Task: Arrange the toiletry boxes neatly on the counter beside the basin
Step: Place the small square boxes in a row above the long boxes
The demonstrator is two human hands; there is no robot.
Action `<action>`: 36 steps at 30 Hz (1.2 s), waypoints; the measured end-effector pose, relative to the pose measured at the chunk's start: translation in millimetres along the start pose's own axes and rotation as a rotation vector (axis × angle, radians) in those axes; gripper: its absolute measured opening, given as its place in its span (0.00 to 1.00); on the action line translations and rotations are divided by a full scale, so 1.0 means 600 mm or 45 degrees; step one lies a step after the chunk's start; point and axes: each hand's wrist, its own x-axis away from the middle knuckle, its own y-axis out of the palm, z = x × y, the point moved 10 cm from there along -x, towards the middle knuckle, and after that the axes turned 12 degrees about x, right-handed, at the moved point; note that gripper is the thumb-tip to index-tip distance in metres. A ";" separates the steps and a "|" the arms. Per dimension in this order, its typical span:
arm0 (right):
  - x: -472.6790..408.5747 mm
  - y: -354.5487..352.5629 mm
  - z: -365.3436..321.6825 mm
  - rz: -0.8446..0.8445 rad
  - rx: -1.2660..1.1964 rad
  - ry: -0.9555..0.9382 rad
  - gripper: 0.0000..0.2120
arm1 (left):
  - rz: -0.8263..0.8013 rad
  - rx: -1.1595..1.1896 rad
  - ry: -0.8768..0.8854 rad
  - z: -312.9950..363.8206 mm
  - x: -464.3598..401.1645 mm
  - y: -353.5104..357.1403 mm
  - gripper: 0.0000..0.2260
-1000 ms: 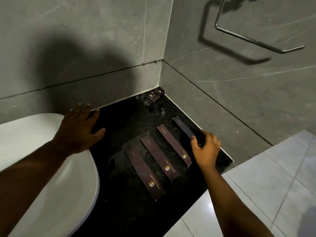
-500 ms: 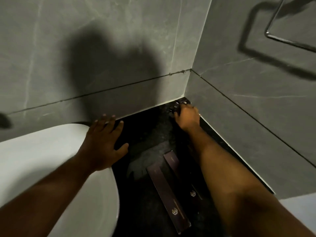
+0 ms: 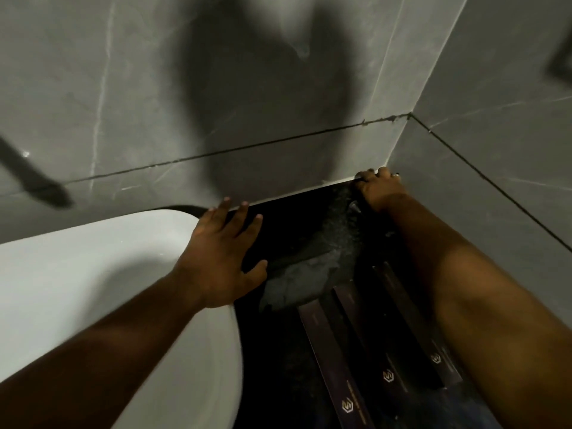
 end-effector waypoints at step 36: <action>0.207 -0.019 -0.272 -0.091 -0.715 -0.321 0.33 | 0.051 0.153 -0.030 -0.001 0.012 0.003 0.40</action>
